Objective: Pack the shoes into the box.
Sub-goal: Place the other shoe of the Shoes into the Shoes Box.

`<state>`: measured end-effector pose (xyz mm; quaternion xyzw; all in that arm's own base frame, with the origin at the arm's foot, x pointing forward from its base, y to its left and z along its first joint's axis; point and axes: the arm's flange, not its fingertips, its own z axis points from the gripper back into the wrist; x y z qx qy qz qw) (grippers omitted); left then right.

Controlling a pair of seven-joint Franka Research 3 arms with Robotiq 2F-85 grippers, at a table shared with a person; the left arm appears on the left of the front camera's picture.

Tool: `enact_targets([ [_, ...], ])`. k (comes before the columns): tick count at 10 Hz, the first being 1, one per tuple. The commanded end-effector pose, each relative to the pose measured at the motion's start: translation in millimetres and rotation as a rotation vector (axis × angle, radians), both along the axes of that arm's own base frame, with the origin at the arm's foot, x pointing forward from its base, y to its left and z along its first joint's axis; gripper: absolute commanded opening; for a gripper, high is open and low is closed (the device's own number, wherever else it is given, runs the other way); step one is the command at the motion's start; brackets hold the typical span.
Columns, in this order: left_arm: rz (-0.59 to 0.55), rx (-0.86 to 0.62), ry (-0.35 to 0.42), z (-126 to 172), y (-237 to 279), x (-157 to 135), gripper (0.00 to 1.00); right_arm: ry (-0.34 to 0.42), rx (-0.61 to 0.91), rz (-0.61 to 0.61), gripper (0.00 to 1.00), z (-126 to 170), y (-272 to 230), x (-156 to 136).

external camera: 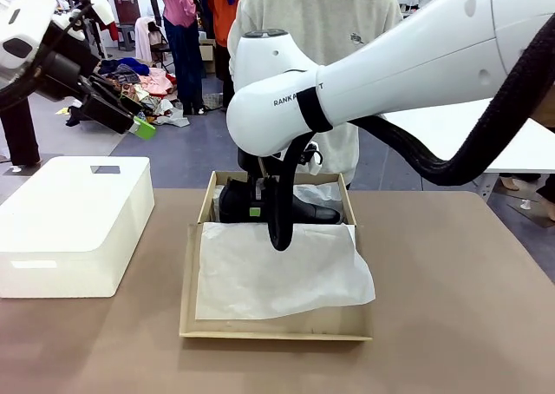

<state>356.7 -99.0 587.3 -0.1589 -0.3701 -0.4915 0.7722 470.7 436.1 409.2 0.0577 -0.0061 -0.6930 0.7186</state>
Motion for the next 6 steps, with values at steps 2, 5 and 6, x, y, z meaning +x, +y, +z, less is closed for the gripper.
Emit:
enact_targets([
  [2, -0.016, -0.006, -0.005, -0.4, 2.0, 1.6, 0.96, -0.03, 0.003, -0.053, 0.0, -0.8, 1.9, -3.6],
  [5, -0.016, -0.006, -0.005, -0.4, 2.0, 1.6, 0.96, -0.018, 0.009, -0.061, 0.18, -2.7, 2.0, -3.5],
  [6, -0.016, -0.006, -0.005, -0.4, 2.0, 1.6, 0.96, -0.008, 0.027, -0.066, 0.37, -2.0, 1.6, -3.6],
])
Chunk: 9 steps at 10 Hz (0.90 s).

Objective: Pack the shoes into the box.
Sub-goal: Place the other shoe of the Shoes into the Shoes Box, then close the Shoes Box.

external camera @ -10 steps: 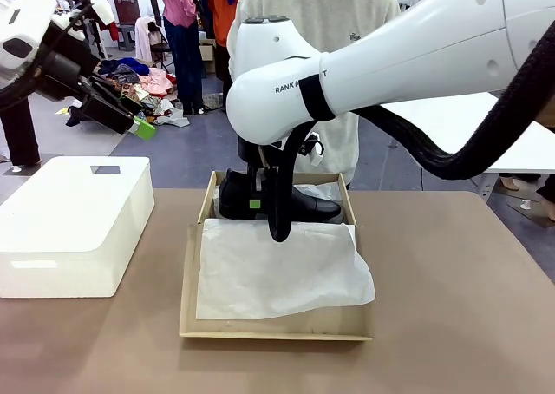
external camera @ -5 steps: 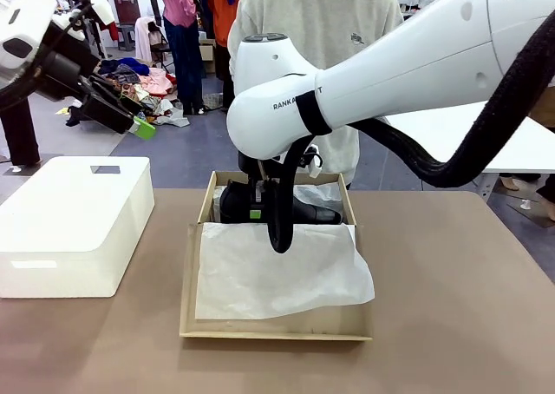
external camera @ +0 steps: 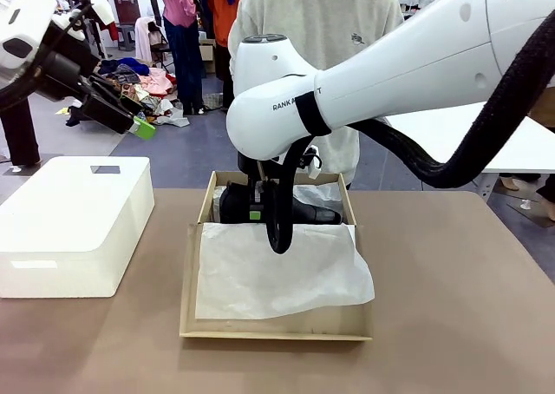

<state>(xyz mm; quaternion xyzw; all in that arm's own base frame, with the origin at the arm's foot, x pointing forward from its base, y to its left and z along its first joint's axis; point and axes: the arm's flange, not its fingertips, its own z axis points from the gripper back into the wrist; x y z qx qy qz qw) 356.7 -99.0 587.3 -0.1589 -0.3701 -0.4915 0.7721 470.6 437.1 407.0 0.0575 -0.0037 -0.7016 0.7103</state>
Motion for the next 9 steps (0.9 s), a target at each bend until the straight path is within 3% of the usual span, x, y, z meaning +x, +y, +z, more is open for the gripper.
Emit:
enact_targets([
  [1, -0.016, -0.006, -0.005, 0, 2, 2, 0.96, -0.01, 0.037, -0.043, 0.56, 4, -1, -3],
  [3, -0.016, -0.006, -0.005, 0, 2, 2, 0.96, -0.022, 0.048, -0.055, 0.93, 24, -10, -4],
  [4, -0.016, -0.006, -0.005, 0, 2, 2, 0.96, -0.026, 0.057, -0.057, 1.0, 37, -15, -7],
  [9, -0.016, -0.006, -0.005, 0, 2, 2, 0.96, -0.009, 0.069, -0.004, 1.0, 62, -26, -18],
])
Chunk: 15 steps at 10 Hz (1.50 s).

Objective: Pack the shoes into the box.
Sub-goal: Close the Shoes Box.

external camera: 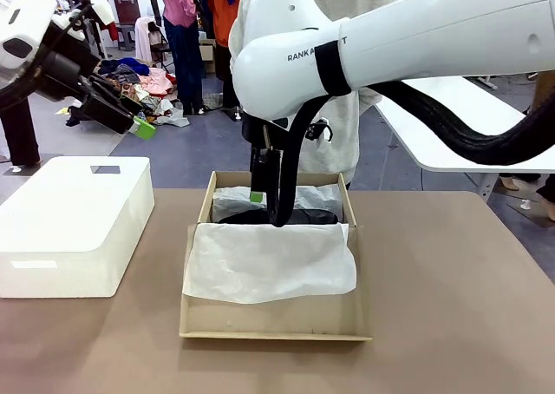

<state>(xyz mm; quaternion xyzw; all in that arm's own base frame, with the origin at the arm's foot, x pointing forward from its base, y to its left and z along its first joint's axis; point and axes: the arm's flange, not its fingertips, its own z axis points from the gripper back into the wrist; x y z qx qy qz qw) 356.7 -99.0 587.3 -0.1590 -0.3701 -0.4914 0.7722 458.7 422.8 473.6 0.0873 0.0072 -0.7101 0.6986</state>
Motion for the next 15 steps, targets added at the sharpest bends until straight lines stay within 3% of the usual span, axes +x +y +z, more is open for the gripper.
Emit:
enact_targets([
  [1, -0.016, -0.006, -0.005, 0, 2, 2, 0.96, -0.007, 0.013, 0.017, 1.0, -5, -14, -8],
  [4, -0.016, -0.006, -0.005, 0, 2, 2, 0.96, 0.001, -0.003, 0.0, 1.0, -2, -1, -1],
  [5, -0.016, -0.006, -0.005, 0, 2, 2, 0.96, -0.007, -0.005, 0.062, 1.0, 6, -11, -9],
  [8, -0.016, -0.006, -0.005, 0, 2, 2, 0.96, -0.065, -0.156, 0.402, 1.0, 26, -59, -33],
  [10, -0.016, -0.006, -0.005, 0, 2, 2, 0.96, -0.043, -0.24, 0.568, 1.0, 35, -95, -39],
  [12, -0.016, -0.006, -0.005, 0, 2, 2, 0.96, -0.091, -0.336, 0.843, 1.0, 35, -134, -41],
  [14, -0.016, -0.006, -0.005, 0, 2, 2, 0.96, -0.138, -0.394, 1.04, 1.0, 27, -162, -41],
  [15, -0.016, -0.006, -0.005, 0, 2, 2, 0.96, -0.118, -0.393, 1.128, 1.0, 23, -172, -41],
])
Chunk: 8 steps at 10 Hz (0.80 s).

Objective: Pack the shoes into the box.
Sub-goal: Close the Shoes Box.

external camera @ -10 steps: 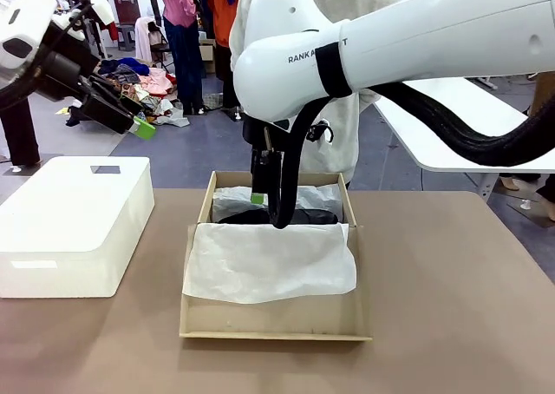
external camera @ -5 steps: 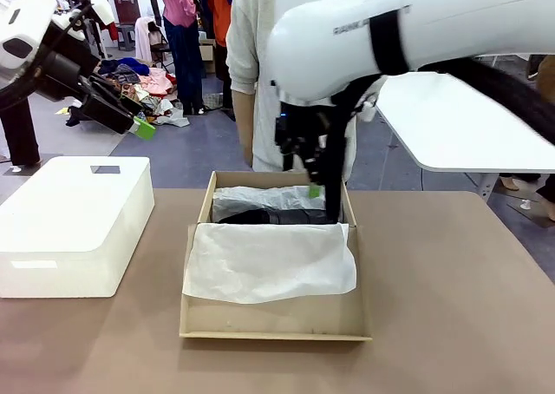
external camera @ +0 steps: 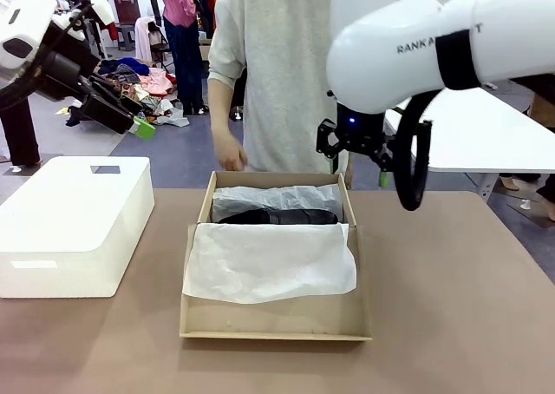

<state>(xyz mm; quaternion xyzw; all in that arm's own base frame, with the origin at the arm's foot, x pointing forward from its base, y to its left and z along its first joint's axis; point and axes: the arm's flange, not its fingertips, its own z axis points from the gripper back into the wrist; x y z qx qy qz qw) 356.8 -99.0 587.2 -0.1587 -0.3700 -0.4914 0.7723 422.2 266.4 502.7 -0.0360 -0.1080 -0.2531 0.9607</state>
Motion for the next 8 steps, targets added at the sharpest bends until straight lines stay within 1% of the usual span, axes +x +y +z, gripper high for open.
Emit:
enact_targets([
  [1, -0.016, -0.007, -0.005, 0, 2, 2, 0.96, 0.008, 0.009, 0.147, 1.0, -12, -22, -7],
  [2, -0.016, -0.007, -0.005, 0, 2, 2, 0.96, 0.038, 0.028, 0.135, 1.0, -16, -21, -9],
  [3, -0.016, -0.007, -0.005, 0, 2, 2, 0.96, 0.005, -0.01, 0.079, 1.0, -7, -9, -1],
  [7, -0.016, -0.007, -0.005, 0, 2, 2, 0.96, 0.005, -0.01, 0.079, 1.0, -7, -9, -1],
  [8, -0.016, -0.007, -0.005, 0, 2, 2, 0.96, 0.011, -0.013, 0.111, 1.0, -11, -11, -2],
])
